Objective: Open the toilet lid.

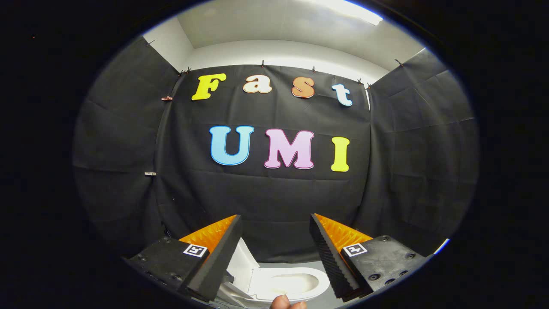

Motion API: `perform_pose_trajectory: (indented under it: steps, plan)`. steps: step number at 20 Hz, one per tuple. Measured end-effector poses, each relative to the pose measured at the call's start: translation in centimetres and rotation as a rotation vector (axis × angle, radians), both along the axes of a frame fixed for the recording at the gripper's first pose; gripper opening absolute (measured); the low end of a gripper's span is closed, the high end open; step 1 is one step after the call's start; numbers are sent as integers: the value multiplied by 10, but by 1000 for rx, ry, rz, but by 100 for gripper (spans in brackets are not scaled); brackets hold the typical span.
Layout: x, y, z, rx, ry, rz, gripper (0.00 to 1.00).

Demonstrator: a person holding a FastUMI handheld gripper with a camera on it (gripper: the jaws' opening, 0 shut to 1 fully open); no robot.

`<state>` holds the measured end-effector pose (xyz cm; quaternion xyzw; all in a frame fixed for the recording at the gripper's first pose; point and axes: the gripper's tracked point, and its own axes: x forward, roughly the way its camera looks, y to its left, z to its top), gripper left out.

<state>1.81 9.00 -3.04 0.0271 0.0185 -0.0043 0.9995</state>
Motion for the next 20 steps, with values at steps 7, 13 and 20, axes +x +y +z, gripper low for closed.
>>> perform_pose_trajectory:
  steps: [7,13,20]
  plan:
    - [-1,-1,-1,6,2,-3,99]
    - [-1,-1,-2,6,4,-2,99]
    - [-3,-3,-1,9,2,-8,99]
